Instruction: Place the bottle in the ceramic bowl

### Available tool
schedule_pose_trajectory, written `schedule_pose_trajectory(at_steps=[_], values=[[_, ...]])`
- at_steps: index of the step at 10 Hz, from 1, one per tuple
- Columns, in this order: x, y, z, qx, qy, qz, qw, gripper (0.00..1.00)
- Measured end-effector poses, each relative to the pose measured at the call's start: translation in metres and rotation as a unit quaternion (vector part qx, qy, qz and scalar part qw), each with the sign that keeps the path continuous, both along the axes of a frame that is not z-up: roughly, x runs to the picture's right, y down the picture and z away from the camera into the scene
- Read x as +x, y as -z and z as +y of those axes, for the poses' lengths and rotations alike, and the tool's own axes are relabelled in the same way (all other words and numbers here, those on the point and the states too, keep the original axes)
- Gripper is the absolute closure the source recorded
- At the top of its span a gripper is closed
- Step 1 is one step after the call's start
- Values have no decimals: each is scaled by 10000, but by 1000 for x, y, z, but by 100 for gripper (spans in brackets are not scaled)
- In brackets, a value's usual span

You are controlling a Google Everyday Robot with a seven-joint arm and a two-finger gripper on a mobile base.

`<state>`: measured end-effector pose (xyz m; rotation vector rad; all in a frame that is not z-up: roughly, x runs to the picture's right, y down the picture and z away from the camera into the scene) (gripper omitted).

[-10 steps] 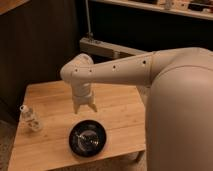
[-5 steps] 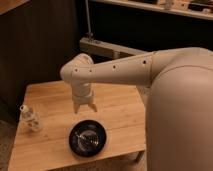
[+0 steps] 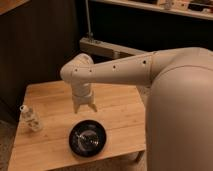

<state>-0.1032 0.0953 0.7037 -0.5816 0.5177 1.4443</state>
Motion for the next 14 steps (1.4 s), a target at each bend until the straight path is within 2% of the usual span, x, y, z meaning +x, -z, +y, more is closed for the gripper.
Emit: schedule_pose_trajectory(at_steps=[4, 6, 7, 8, 11, 13, 14], values=[[0, 1, -1, 35, 17, -20, 10000, 35], [-15, 10, -18, 273, 97, -205, 9994, 35], [-30, 20, -31, 387, 166, -315, 9986, 35], [-48, 36, -52, 557, 262, -435, 9972, 35], [-102, 67, -99, 977, 579, -779, 9905, 35], [-150, 80, -124, 1205, 874, -1103, 9827, 35], [-172, 85, -132, 1256, 1018, -1278, 9785, 35]])
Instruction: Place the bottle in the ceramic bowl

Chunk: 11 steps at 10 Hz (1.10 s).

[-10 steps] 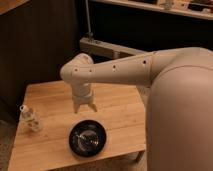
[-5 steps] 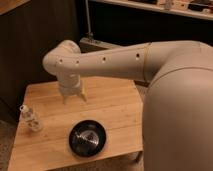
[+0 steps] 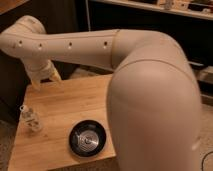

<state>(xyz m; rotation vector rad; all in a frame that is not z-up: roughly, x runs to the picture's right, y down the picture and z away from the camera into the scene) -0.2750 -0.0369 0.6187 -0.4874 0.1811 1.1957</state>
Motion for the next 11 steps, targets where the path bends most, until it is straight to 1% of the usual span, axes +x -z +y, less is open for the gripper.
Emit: schedule_pose_trajectory(at_steps=[1, 2, 3, 4, 5, 6, 7, 9, 11], values=[[-24, 0, -9, 46, 186, -180, 9997, 35], [-40, 0, -14, 85, 314, -300, 9990, 35], [-64, 4, -15, 114, 532, -496, 9973, 35], [-89, 10, -13, 131, 818, -710, 9940, 35], [-103, 13, -11, 89, 1034, -809, 9913, 35], [-111, 14, -7, 16, 1221, -839, 9890, 35], [-118, 18, 2, -83, 1377, -891, 9864, 35], [-111, 17, 10, -146, 1503, -814, 9852, 35], [-112, 11, 27, -262, 1575, -869, 9833, 35]])
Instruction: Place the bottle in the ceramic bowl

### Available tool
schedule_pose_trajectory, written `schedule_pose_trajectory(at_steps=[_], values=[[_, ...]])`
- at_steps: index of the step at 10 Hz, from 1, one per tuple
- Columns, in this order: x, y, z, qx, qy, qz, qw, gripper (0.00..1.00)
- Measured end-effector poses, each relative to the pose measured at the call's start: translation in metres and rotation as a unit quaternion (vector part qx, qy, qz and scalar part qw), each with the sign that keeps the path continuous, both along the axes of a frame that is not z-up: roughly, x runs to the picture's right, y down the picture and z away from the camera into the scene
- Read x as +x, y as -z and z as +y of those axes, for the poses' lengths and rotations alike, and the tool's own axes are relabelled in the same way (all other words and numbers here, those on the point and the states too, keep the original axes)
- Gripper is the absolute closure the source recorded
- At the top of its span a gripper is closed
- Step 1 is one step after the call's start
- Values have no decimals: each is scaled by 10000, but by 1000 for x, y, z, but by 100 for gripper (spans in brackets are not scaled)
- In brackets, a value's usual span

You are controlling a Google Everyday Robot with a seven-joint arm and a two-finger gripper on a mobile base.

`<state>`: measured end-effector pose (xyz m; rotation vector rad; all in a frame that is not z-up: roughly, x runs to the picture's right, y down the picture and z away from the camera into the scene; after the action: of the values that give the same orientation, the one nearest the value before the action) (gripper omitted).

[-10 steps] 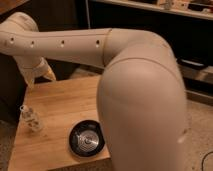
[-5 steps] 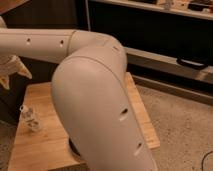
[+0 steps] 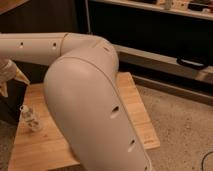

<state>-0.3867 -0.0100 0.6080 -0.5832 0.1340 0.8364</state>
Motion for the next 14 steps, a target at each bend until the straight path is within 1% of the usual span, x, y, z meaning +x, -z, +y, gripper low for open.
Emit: schedule_pose_trajectory(at_steps=[3, 5, 7, 10, 12, 14], values=[[0, -10, 24, -242, 94, -164, 9995, 35], [-2, -14, 35, -354, 132, -277, 9989, 35], [-8, -20, 40, -425, 155, -370, 9983, 35], [-25, -24, 49, -473, 240, -524, 9972, 35], [-33, -30, 56, -508, 262, -561, 9968, 35], [-34, -38, 63, -514, 276, -515, 9970, 35]])
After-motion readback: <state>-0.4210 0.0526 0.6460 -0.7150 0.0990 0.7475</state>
